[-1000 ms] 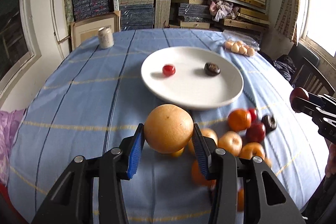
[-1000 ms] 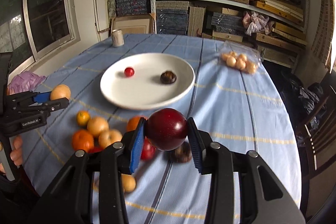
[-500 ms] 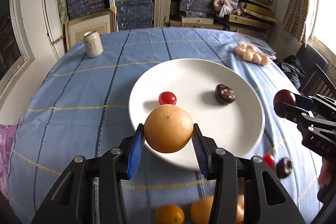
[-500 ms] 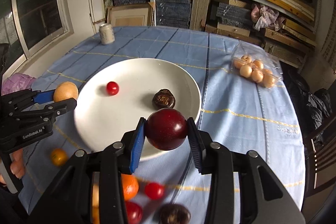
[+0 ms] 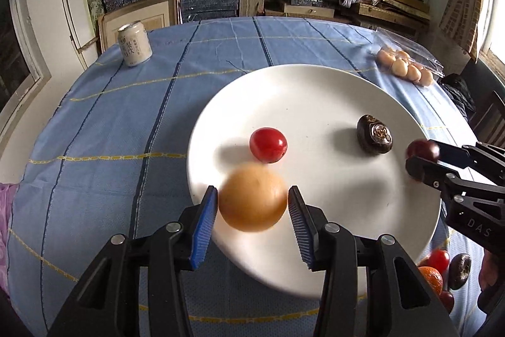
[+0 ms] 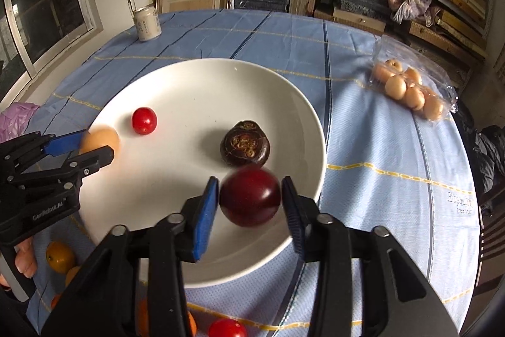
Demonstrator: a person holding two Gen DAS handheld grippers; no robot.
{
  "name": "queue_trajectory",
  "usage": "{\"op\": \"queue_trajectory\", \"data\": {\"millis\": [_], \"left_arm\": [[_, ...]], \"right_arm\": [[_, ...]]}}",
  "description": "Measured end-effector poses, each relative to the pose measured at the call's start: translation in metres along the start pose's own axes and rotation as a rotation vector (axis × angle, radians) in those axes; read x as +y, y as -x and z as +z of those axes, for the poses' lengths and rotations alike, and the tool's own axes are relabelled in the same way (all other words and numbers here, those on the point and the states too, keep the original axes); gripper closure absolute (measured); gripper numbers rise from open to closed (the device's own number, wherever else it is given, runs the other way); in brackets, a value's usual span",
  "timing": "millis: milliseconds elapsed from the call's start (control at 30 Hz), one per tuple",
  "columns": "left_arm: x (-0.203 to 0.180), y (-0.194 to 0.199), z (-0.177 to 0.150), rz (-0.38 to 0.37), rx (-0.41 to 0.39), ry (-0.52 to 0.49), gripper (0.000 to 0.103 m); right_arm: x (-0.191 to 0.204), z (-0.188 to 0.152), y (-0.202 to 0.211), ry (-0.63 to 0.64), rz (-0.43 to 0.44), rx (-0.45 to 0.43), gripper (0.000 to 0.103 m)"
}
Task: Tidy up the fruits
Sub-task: 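Release both fruits onto the plate, then grasp another dark purple fruit with the right gripper, then grasp a small yellow-orange citrus with the left gripper while the right holds its fruit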
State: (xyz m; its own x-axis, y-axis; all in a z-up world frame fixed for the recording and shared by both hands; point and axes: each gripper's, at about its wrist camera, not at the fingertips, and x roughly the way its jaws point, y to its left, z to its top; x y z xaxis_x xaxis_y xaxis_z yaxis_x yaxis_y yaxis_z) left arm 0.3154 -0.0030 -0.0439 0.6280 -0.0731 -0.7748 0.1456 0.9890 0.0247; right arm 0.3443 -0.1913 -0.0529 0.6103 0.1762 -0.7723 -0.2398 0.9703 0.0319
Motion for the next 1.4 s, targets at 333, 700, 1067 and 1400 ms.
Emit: {"op": "queue_trajectory", "data": {"millis": [333,700,1067,1400], "left_arm": [[0.011,0.078,-0.029,-0.025,-0.127,0.001,0.031],[0.018,0.110,-0.116,-0.078,-0.086,0.000,0.029],[0.031,0.120,-0.143,-0.095,-0.062,0.064,0.029],[0.017,0.103,-0.137,-0.058,-0.041,0.048,0.029]], "right_arm": [[-0.008,-0.047,0.073,0.004,-0.068,-0.094,0.038],[-0.021,-0.150,0.091,-0.021,-0.139,-0.047,0.040],[0.002,-0.148,0.070,0.037,-0.148,-0.004,0.052],[-0.012,-0.146,0.069,-0.055,-0.099,-0.017,0.062]]}}
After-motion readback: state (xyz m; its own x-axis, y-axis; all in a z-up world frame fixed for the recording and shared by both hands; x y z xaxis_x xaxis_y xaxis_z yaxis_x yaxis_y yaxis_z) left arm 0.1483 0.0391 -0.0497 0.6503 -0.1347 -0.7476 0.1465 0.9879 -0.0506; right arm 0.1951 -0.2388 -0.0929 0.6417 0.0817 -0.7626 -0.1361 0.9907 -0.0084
